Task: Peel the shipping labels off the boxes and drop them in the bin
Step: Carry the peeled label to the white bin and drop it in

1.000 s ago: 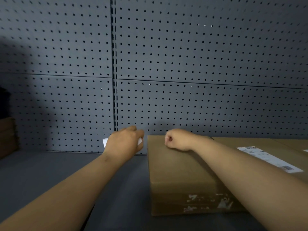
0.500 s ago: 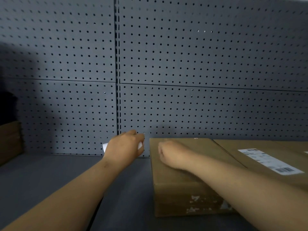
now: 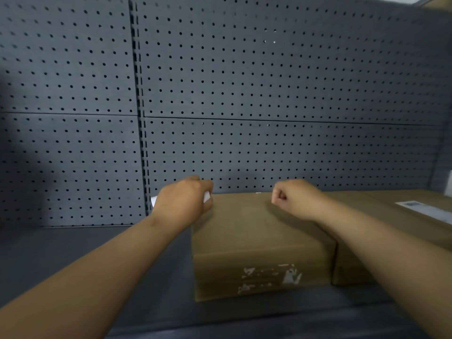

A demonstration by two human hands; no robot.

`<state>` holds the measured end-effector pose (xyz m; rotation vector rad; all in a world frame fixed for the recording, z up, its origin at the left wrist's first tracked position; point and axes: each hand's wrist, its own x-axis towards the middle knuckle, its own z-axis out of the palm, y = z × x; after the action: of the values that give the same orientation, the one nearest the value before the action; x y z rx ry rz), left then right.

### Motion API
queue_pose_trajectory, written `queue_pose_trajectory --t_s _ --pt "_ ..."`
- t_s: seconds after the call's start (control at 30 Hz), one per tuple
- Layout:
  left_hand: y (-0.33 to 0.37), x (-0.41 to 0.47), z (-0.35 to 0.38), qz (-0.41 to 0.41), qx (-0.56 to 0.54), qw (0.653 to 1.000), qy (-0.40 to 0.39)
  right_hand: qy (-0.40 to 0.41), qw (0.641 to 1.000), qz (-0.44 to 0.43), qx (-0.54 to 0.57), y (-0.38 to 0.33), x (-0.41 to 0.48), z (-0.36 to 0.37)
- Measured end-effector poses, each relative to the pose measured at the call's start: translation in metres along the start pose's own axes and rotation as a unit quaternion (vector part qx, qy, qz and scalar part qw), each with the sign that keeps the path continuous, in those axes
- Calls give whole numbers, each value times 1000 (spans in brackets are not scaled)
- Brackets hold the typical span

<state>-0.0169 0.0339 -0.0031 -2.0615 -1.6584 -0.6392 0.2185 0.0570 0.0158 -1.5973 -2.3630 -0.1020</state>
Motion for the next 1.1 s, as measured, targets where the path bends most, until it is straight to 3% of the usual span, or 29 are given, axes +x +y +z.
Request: queue_pose_trajectory --t_s 0.13,0.37,0.9,1.1 --pt "38 19 -7 25 -22 999 -7 57 995 31 75 20 -4 -12" --pt "133 61 -14 82 -57 995 1 110 987 60 97 87 -22 -28" --pt "447 141 42 112 -128 985 -17 156 976 129 77 387 -143 -107" --pt "532 152 58 137 -128 981 -41 155 974 152 71 465 -178 -120"
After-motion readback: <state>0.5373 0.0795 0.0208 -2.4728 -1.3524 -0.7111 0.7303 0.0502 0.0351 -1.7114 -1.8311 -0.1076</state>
